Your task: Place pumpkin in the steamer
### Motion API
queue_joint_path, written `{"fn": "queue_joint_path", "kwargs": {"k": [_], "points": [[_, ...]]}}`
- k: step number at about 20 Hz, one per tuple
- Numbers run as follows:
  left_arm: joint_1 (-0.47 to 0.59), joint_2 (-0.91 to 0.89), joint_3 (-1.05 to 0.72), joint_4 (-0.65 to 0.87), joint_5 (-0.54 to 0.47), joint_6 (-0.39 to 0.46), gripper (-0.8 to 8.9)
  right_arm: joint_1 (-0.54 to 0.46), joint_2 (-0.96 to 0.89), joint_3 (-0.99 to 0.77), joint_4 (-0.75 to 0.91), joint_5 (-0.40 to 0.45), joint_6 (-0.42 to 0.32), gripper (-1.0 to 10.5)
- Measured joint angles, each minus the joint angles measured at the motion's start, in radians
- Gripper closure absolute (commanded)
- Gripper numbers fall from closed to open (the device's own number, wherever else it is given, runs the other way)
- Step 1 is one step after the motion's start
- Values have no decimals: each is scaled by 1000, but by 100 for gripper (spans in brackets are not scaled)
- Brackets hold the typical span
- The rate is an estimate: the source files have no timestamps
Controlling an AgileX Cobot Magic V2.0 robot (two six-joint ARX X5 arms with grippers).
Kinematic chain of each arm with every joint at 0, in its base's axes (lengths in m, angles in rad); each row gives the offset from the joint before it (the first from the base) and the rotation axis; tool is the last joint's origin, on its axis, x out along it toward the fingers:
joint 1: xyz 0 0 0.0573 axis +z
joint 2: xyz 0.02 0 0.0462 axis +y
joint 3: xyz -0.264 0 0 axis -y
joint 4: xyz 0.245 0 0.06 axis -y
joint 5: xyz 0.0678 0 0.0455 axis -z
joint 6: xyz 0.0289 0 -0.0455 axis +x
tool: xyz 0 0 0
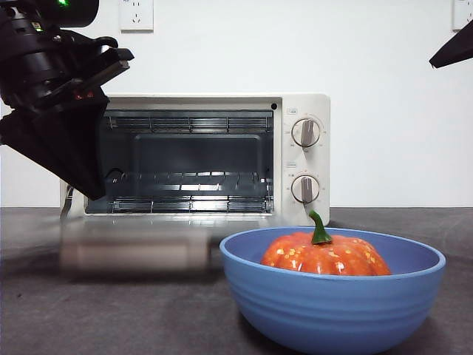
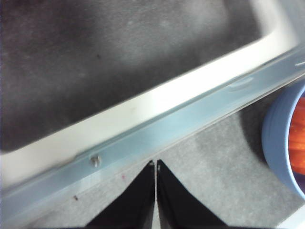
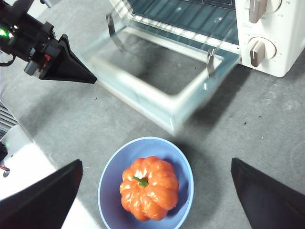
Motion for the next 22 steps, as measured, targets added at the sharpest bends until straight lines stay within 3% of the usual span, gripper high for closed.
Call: {"fn": "queue_joint_path", "kwargs": {"k": [6, 10, 19, 22], "points": [[0, 0, 0, 2, -5, 0, 798, 0, 0, 0, -8, 2, 0, 460], [0, -40, 0, 16, -5, 6, 798, 0, 0, 0, -17, 53, 2, 460], [51, -436, -7, 37, -6, 27, 798, 0, 80, 0, -32, 68, 10, 460], [94, -578, -62, 7, -52, 26, 798, 0, 109, 0, -33, 71, 10, 460]]}}
